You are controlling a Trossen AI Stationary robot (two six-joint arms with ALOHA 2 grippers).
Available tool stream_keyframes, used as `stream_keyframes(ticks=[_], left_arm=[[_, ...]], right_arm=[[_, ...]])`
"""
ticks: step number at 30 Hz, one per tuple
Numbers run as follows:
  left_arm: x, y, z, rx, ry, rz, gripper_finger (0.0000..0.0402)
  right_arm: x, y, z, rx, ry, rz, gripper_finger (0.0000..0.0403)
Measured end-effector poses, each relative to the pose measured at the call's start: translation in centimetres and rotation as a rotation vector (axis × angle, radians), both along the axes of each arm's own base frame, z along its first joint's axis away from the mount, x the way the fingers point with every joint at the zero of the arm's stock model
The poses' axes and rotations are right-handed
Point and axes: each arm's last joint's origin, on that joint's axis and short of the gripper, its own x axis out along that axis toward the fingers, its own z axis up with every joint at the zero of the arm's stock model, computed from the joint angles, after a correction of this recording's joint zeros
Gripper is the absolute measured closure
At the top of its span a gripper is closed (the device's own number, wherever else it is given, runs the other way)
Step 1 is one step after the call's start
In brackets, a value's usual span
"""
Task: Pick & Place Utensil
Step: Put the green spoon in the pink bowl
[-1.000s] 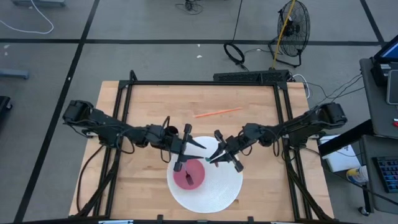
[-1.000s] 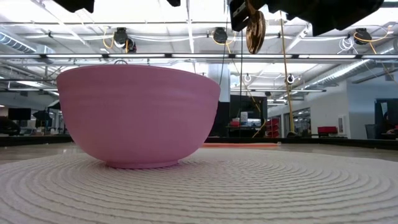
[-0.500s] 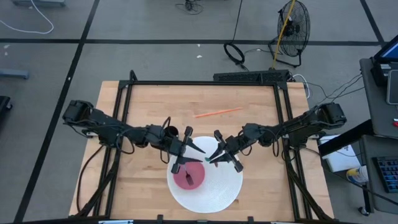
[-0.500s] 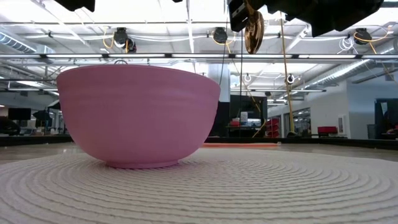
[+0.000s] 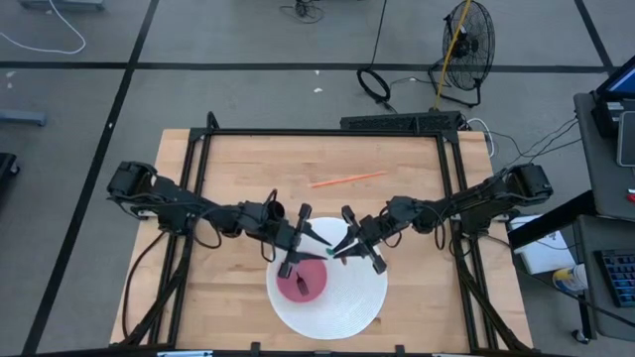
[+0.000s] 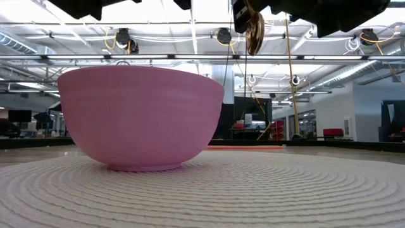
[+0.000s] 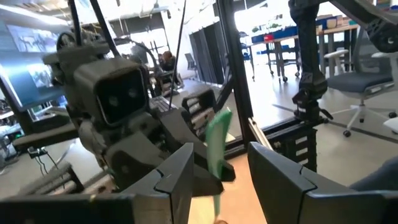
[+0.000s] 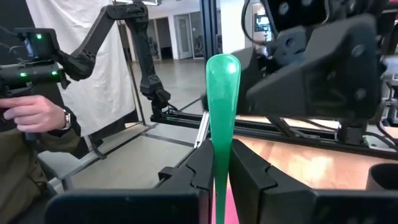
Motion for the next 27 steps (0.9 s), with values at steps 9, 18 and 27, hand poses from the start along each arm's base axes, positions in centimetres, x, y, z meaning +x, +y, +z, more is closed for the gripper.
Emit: stream_keyframes(ticks=[9,18,27], left_arm=[[0.1,0.5,0.1,-0.022,-0.004,0.012,0.0245],[0.4,0.4,-0.1,-0.022,-0.013,0.0,0.0245],[1.4,0.4,0.2,-0.004,-0.006,-0.033,0.0245]], right_arm=[[0.0,0.0,-0.1,-0.001,0.007,0.001,0.0381],[0.0,0.0,-0.1,-0.002,0.014,0.001,0.0381],[0.0,0.0,-0.2,-0.003,0.024,0.001,0.038]])
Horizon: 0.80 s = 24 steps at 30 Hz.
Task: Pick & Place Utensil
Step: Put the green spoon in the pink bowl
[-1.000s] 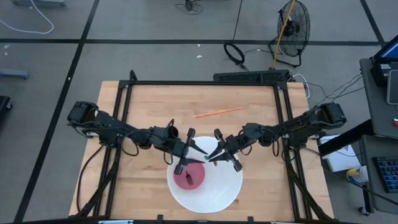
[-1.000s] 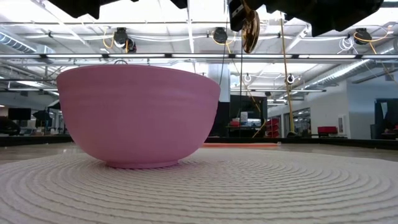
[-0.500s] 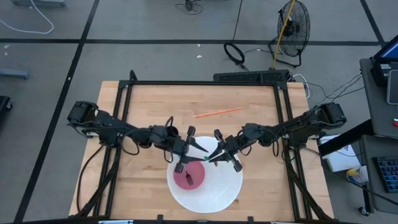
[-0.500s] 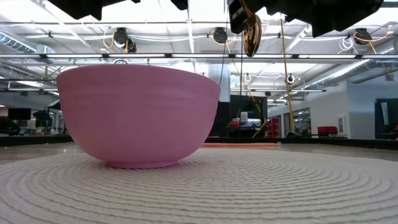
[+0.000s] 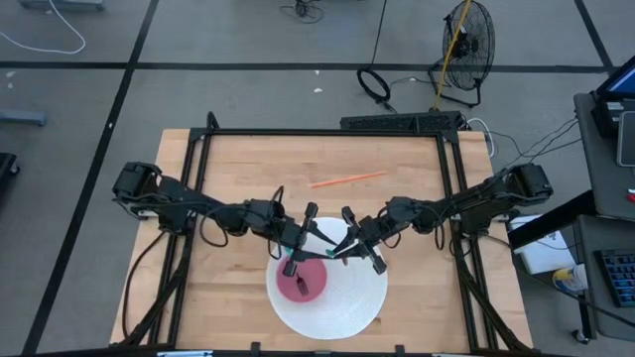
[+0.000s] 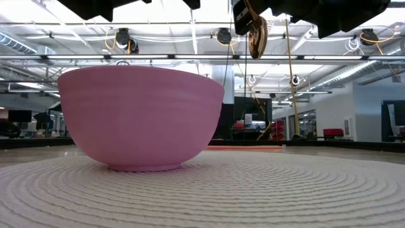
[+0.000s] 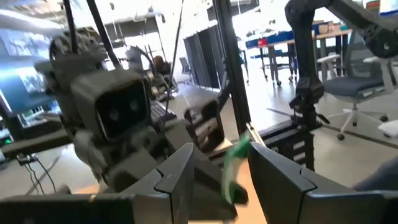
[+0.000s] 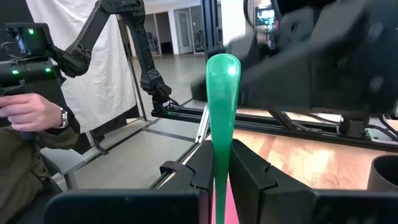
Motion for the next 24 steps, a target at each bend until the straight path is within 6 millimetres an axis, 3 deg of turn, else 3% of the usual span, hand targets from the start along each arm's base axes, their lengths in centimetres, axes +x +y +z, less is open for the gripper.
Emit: stream_keyframes(ticks=[8,17,24], left_arm=[[0.06,0.14,-0.19,-0.003,0.024,0.007,0.0259],[0.07,0.11,-0.37,0.023,0.032,0.003,0.0387],[0.07,0.14,-0.37,0.024,0.032,0.009,0.0385]], right_arm=[[0.0,0.0,0.04,0.006,-0.001,0.0,0.038],[0.0,0.0,0.03,0.003,-0.002,0.0,0.0381],[0.0,0.0,0.04,0.003,-0.002,0.0,0.0381]])
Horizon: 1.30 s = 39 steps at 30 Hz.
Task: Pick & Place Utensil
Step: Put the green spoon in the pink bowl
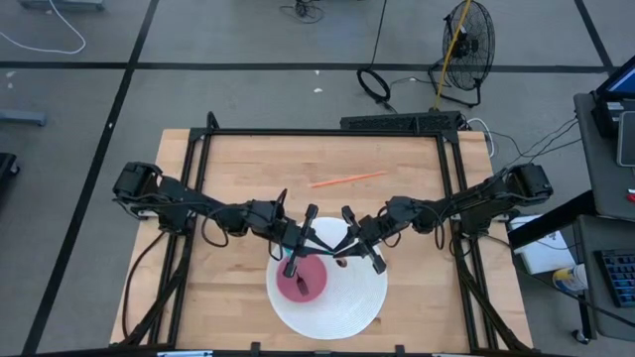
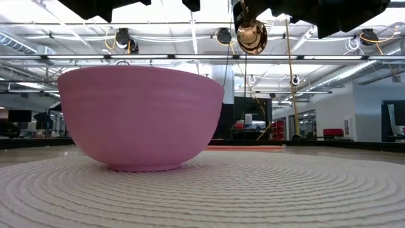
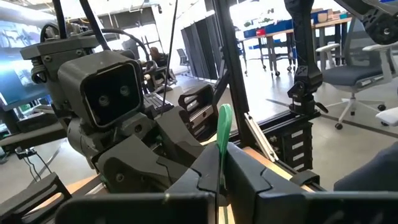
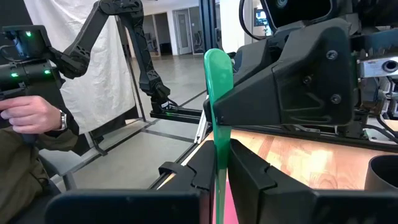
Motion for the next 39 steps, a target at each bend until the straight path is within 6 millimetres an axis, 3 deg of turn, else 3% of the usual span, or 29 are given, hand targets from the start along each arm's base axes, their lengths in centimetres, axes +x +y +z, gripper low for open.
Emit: stream_keyframes(ticks=[11,26,39], left_arm=[[0.0,0.0,0.0,0.002,-0.008,0.006,0.0396],[0.0,-0.1,0.2,-0.021,-0.012,0.003,0.0397],[-1.1,-0.4,0.6,-0.064,0.122,0.077,0.0399]], right_arm=[[0.0,-0.1,0.0,0.011,0.004,-0.025,0.0366],[0.1,-0.3,-0.4,0.01,0.057,-0.057,0.0205],[-0.4,-0.4,-1.0,-0.032,0.16,-0.057,0.0142]])
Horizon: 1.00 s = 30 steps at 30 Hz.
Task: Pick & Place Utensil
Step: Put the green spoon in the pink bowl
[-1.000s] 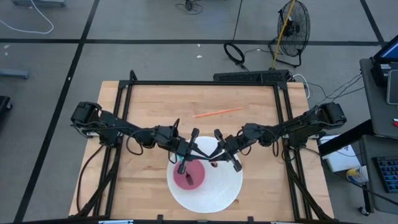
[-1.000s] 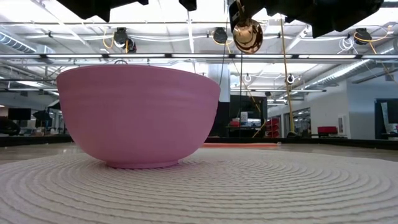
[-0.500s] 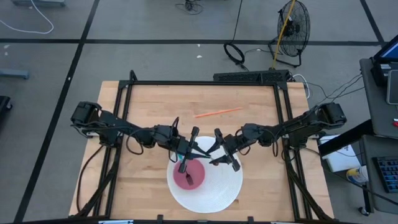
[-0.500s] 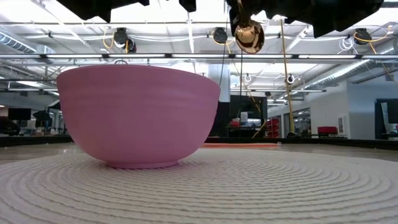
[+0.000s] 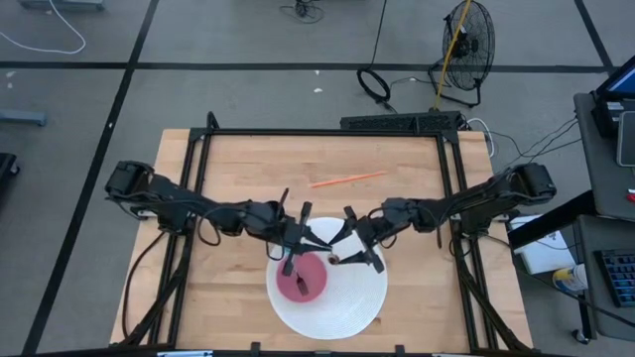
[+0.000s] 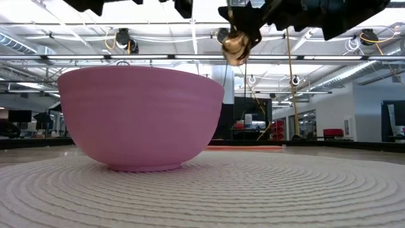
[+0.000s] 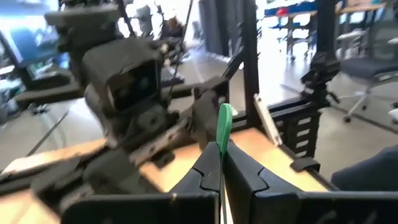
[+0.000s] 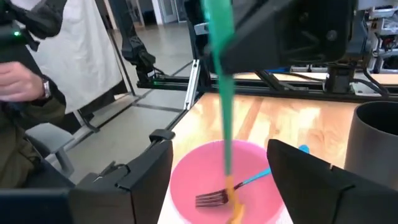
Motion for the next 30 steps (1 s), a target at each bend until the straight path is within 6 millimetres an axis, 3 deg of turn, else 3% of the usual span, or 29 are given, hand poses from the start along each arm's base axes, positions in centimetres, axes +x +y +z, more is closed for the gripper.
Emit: stream_keyframes(ticks=[10,20,30], left_arm=[[-2.9,-0.8,2.1,-0.06,0.119,0.099,0.0397],[-4.1,-3.0,1.1,-0.133,0.247,0.238,0.0399],[-5.6,-5.2,0.1,-0.175,0.246,0.356,0.0398]], right_arm=[[-2.5,-0.8,2.2,-0.034,0.061,-0.032,0.0144],[-6.2,-1.5,3.3,-0.056,0.075,-0.155,0.0148],[-11.7,-1.7,3.0,-0.084,0.009,-0.3,0.0149]])
